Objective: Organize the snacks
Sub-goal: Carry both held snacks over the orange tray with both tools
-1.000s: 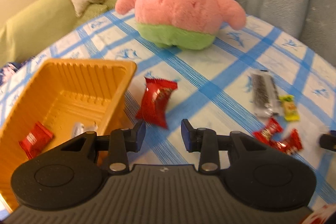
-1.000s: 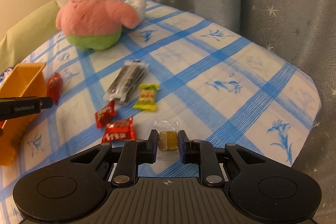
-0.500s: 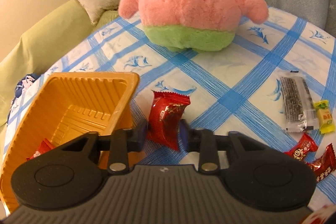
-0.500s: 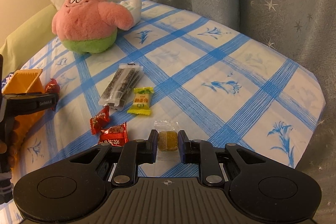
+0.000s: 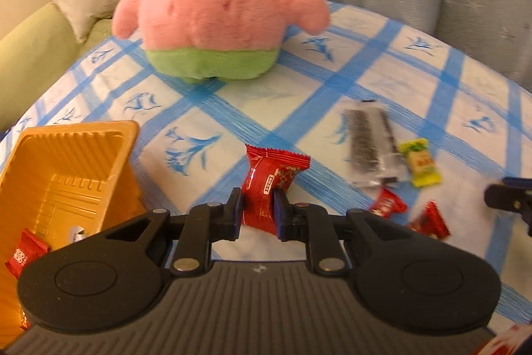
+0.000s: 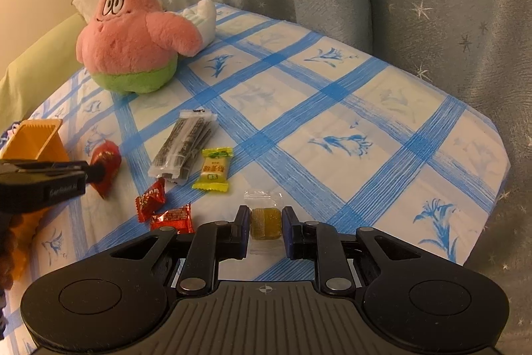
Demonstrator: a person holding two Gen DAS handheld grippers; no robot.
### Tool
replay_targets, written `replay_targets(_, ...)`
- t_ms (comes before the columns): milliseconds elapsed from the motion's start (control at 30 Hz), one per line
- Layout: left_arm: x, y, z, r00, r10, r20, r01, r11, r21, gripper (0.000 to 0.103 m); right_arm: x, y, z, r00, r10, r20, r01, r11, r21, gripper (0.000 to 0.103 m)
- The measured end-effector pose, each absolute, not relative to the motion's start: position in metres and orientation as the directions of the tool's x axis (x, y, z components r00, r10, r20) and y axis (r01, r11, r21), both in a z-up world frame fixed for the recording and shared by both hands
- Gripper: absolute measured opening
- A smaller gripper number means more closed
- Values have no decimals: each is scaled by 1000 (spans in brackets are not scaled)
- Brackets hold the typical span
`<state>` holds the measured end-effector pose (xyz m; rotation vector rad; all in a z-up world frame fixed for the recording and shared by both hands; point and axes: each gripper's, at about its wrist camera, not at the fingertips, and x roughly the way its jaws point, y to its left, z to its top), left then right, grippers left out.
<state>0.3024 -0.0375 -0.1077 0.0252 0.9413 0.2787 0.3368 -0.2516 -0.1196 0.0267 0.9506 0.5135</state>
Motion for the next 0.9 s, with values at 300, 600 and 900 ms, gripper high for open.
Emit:
replay_targets(300,308,-23,-108,569,194,-799,-172,978,115,35,335,-261,-117,481,424,-768,-387,888,247,21)
replay_targets(600,319,-20,-115,553,136,-822,-125,989,79,22,326,-266,-111,492,423,-760,-384,890,247,21)
replay_targets(900,302,-19,-104,558,108,-823,-119,992,49,20,311,-265,-102,499,433,-751,-394,885,249,21)
